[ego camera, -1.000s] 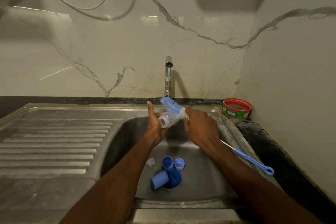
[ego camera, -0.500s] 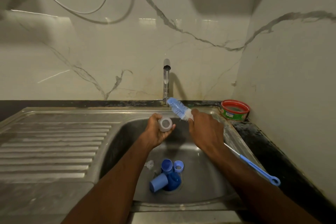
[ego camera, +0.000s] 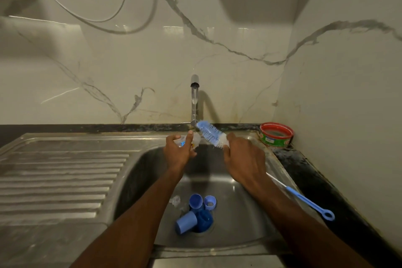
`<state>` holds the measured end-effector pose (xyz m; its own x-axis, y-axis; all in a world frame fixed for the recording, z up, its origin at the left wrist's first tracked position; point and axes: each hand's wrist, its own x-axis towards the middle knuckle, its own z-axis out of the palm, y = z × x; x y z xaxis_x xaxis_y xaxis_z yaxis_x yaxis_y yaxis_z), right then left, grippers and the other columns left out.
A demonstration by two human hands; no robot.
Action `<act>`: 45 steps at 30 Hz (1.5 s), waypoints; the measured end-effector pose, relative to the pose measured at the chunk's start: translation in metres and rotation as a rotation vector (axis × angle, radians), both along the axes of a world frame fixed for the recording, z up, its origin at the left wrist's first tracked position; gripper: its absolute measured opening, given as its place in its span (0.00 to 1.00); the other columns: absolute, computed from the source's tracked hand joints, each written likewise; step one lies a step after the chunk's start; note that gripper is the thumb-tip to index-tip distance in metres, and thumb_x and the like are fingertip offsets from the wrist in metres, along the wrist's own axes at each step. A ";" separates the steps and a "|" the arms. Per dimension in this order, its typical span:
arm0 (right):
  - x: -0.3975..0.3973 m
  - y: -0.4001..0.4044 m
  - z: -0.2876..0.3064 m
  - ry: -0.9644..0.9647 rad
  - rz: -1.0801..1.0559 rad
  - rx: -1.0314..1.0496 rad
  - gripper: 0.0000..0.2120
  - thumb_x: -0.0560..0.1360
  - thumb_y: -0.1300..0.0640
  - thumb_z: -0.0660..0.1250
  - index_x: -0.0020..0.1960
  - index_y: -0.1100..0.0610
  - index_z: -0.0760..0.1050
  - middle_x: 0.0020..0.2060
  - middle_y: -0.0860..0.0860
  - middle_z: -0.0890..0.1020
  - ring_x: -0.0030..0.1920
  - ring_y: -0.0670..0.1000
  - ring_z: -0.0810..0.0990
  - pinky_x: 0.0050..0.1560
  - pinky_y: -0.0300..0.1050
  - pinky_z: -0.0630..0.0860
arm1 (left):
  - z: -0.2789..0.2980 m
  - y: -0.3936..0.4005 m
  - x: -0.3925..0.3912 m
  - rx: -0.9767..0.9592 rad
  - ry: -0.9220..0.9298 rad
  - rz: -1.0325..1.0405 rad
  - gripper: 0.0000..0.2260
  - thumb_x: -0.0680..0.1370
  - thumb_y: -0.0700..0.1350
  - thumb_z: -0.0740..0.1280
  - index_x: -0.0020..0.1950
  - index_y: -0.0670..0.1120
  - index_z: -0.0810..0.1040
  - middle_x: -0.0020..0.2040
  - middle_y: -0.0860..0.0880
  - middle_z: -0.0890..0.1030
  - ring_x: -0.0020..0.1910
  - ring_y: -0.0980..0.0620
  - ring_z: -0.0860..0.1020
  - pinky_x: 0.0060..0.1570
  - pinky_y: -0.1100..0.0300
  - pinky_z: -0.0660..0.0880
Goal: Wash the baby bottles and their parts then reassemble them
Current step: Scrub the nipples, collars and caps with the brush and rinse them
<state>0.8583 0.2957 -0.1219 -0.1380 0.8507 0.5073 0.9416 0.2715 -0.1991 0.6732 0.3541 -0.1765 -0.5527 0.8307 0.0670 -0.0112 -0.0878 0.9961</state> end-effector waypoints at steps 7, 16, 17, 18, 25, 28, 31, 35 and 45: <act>-0.015 0.004 -0.004 -0.088 0.016 -0.069 0.14 0.81 0.54 0.62 0.65 0.51 0.69 0.55 0.52 0.79 0.48 0.55 0.82 0.40 0.47 0.70 | 0.007 -0.016 0.001 -0.037 -0.419 -0.526 0.19 0.81 0.50 0.68 0.68 0.41 0.75 0.60 0.39 0.82 0.53 0.43 0.85 0.50 0.53 0.83; 0.008 0.021 -0.002 -0.115 0.080 0.040 0.13 0.78 0.53 0.66 0.62 0.42 0.74 0.51 0.46 0.82 0.48 0.52 0.83 0.40 0.47 0.75 | 0.006 -0.019 -0.016 -0.021 -0.006 -0.569 0.11 0.80 0.52 0.67 0.62 0.52 0.77 0.59 0.46 0.83 0.54 0.50 0.84 0.51 0.54 0.81; 0.013 0.021 -0.002 -0.108 0.063 0.041 0.12 0.78 0.53 0.66 0.61 0.42 0.75 0.50 0.46 0.83 0.47 0.52 0.83 0.39 0.46 0.74 | 0.006 -0.016 -0.019 0.000 -0.023 -0.544 0.11 0.80 0.52 0.67 0.62 0.51 0.78 0.59 0.46 0.83 0.56 0.49 0.83 0.54 0.53 0.81; 0.018 0.020 -0.002 -0.105 0.051 0.048 0.11 0.78 0.53 0.65 0.60 0.42 0.75 0.49 0.46 0.83 0.47 0.53 0.83 0.38 0.45 0.71 | 0.005 -0.014 -0.021 0.017 -0.051 -0.532 0.14 0.80 0.52 0.67 0.63 0.49 0.78 0.59 0.45 0.83 0.57 0.47 0.82 0.57 0.50 0.80; -0.003 0.020 -0.002 -0.130 0.141 0.030 0.13 0.80 0.52 0.65 0.64 0.42 0.74 0.54 0.47 0.81 0.51 0.53 0.81 0.43 0.47 0.75 | -0.001 -0.022 -0.012 0.000 0.105 -0.644 0.22 0.77 0.55 0.69 0.68 0.48 0.75 0.62 0.47 0.82 0.57 0.51 0.83 0.59 0.51 0.80; -0.012 0.023 -0.002 -0.115 0.147 0.018 0.17 0.80 0.51 0.66 0.68 0.41 0.72 0.57 0.48 0.80 0.53 0.53 0.81 0.45 0.48 0.76 | -0.002 -0.021 -0.010 0.028 0.169 -0.627 0.25 0.77 0.56 0.70 0.72 0.49 0.71 0.65 0.49 0.80 0.59 0.52 0.81 0.58 0.53 0.80; 0.003 0.026 -0.003 -0.136 0.102 0.060 0.14 0.80 0.50 0.66 0.64 0.41 0.74 0.54 0.46 0.81 0.49 0.52 0.82 0.42 0.48 0.77 | -0.001 -0.021 -0.021 0.049 0.262 -0.603 0.24 0.78 0.52 0.72 0.72 0.53 0.70 0.65 0.52 0.78 0.60 0.54 0.80 0.57 0.56 0.80; 0.023 0.026 -0.008 -0.142 0.065 0.129 0.08 0.80 0.48 0.62 0.58 0.43 0.75 0.47 0.46 0.83 0.44 0.52 0.82 0.36 0.45 0.71 | -0.004 -0.024 -0.018 -0.020 0.398 -0.601 0.26 0.77 0.54 0.72 0.71 0.55 0.66 0.68 0.51 0.75 0.61 0.56 0.77 0.63 0.51 0.77; 0.009 0.023 -0.006 -0.137 0.078 0.113 0.10 0.79 0.50 0.62 0.60 0.44 0.76 0.50 0.47 0.82 0.47 0.54 0.82 0.42 0.49 0.78 | -0.001 -0.027 -0.006 0.035 0.420 -0.554 0.19 0.78 0.50 0.73 0.67 0.52 0.72 0.61 0.52 0.79 0.56 0.54 0.81 0.48 0.62 0.81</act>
<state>0.8675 0.3191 -0.1282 -0.2754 0.7736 0.5707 0.9331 0.3579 -0.0349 0.6672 0.3274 -0.1772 0.0305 0.9764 0.2139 0.3222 -0.2122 0.9226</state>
